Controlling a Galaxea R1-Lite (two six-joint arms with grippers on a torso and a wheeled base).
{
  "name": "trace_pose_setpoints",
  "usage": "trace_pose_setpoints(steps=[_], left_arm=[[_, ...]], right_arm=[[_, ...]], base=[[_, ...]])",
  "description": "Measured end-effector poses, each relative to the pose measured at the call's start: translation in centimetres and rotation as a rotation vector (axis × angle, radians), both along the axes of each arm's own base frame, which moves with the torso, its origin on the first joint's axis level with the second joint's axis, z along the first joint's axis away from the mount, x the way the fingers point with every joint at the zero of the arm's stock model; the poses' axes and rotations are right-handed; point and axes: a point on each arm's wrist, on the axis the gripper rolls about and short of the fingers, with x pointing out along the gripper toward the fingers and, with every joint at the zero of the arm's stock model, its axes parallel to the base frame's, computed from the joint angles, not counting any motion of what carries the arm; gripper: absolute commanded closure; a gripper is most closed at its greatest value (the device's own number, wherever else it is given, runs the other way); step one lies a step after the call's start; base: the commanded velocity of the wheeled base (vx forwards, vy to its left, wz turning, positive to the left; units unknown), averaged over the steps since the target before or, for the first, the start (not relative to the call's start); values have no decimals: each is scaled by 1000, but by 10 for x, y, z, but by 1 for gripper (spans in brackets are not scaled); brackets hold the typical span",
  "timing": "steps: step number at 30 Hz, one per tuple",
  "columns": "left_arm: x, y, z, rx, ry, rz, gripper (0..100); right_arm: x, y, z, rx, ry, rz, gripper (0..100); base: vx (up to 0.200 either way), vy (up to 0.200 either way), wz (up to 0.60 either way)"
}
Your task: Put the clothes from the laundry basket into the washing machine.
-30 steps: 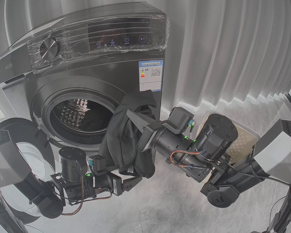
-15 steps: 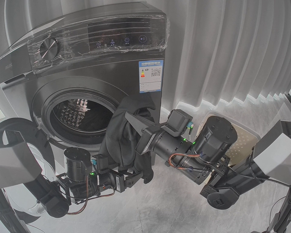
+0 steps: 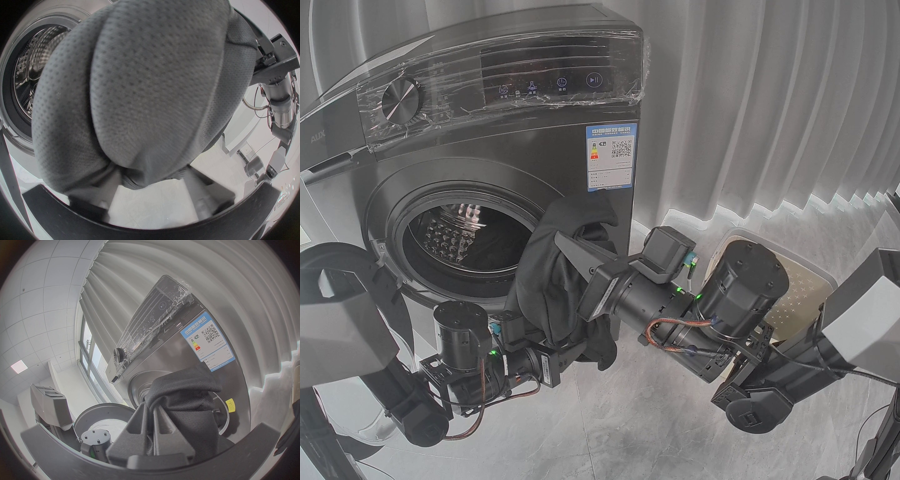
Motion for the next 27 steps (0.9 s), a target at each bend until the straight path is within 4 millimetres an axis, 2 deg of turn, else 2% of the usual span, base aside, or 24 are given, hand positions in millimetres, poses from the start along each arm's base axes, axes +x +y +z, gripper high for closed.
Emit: trace_pose_setpoints(steps=[12, 18, 23, 24, 27], left_arm=[[-11, -2, 4, -28, -40, -29, 100], [-34, 1, 14, -54, -75, -78, 100], [-64, 1, 29, -90, -105, -149, 100], [-72, 1, 33, -106, -109, -169, 100], [-93, -1, 44, -162, -110, -228, 100]], right_arm=[[5, -6, -4, -11, 12, -26, 100], [14, -22, -20, -63, 57, -80, 100], [15, -36, -37, -112, 95, -92, 100], [14, -38, -40, -117, 97, -90, 0], [10, -42, -46, -130, 106, -79, 0]], base=[[0, 0, 0], [0, 0, 0], [0, 0, 0], [0, 0, 0], [0, 0, 0]])
